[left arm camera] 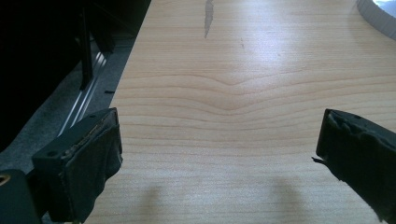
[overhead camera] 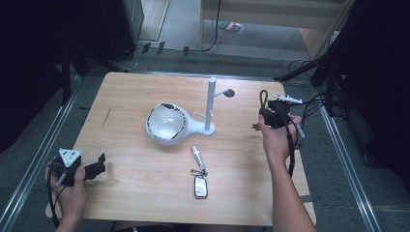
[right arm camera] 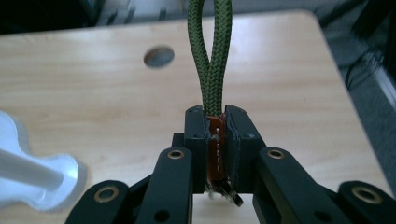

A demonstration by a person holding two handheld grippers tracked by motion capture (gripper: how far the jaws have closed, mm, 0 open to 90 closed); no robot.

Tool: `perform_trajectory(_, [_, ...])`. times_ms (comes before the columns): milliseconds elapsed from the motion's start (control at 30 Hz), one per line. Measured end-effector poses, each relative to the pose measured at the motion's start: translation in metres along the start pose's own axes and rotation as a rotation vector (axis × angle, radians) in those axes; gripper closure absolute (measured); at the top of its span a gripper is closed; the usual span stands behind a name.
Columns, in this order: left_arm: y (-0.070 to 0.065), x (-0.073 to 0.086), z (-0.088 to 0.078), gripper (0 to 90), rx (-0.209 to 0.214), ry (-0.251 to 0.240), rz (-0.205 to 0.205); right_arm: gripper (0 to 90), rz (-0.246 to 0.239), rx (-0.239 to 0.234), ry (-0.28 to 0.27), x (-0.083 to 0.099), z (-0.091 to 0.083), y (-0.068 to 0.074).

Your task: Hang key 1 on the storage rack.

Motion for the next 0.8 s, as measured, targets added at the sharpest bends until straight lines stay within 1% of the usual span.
perform_trajectory(33, [0.000, 0.000, 0.000, 0.4, 0.000, 0.000, 0.000, 81.6, 0.000, 0.000, 0.000, 0.000, 0.000, 0.000])
perform_trajectory(67, [0.000, 0.000, 0.000, 0.4, 0.000, 0.000, 0.000, 81.5, -0.003, 0.002, -0.055, -0.003, -0.004, 0.003])
perform_trajectory(100, [0.000, 0.000, 0.000, 0.4, 0.000, 0.000, 0.000, 81.5, -0.003, 0.002, -0.055, -0.003, -0.004, 0.003])
perform_trajectory(133, [0.000, 0.000, 0.000, 0.4, 0.000, -0.002, -0.002, 81.5, -0.004, 0.008, -0.116, -0.006, -0.007, 0.005])
perform_trajectory(167, [0.000, 0.000, 0.000, 0.4, 0.000, -0.002, -0.002, 81.5, -0.004, 0.008, -0.116, -0.006, -0.007, 0.005])
perform_trajectory(200, [0.000, 0.000, 0.000, 0.4, 0.001, -0.001, -0.003, 81.4, -0.007, 0.012, -0.163, -0.008, -0.009, 0.008])
perform_trajectory(233, [0.000, 0.000, 0.000, 0.4, 0.001, -0.001, -0.003, 81.4, -0.007, 0.012, -0.163, -0.008, -0.009, 0.008])
perform_trajectory(267, [0.000, 0.000, 0.000, 0.4, 0.001, -0.001, -0.002, 81.4, -0.016, 0.019, -0.210, -0.011, -0.012, 0.010])
perform_trajectory(300, [0.000, 0.000, 0.000, 0.4, 0.001, -0.001, -0.002, 81.4, -0.016, 0.019, -0.210, -0.011, -0.012, 0.010])
perform_trajectory(333, [0.000, 0.000, 0.000, 0.4, 0.001, -0.002, -0.004, 81.4, -0.030, 0.030, -0.251, -0.013, -0.014, 0.011])
perform_trajectory(367, [0.000, 0.000, 0.000, 0.4, 0.001, -0.002, -0.004, 81.4, -0.030, 0.030, -0.251, -0.013, -0.014, 0.011])
perform_trajectory(400, [0.000, 0.000, 0.000, 0.4, 0.001, -0.002, -0.004, 81.4, -0.030, 0.026, -0.276, -0.014, -0.016, 0.013])
perform_trajectory(467, [0.000, 0.000, 0.000, 0.4, 0.001, -0.001, -0.003, 81.3, -0.043, 0.006, -0.305, -0.015, -0.018, 0.015])
perform_trajectory(500, [0.000, 0.000, 0.000, 0.4, 0.001, -0.001, -0.003, 81.3, -0.043, 0.006, -0.305, -0.015, -0.018, 0.015])
perform_trajectory(533, [0.000, 0.000, 0.000, 0.4, 0.001, -0.002, -0.006, 81.2, -0.058, 0.012, -0.328, -0.016, -0.021, 0.017])
perform_trajectory(700, [0.000, 0.000, 0.000, 0.4, 0.000, -0.001, -0.002, 81.2, -0.063, 0.008, -0.347, -0.017, -0.025, 0.021])
perform_trajectory(800, [0.000, 0.000, 0.000, 0.4, 0.000, -0.001, -0.003, 81.2, -0.074, 0.001, -0.353, -0.016, -0.028, 0.027])
Point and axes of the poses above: each handheld gripper's, and its own axes: z roughly forward along the jaws, x roughly out of its underside, y roughly to its left, the point moved 5 cm from there along z, roughly forward along the jaws, and after that the axes turned 9 degrees about x, right-handed, at the moved point
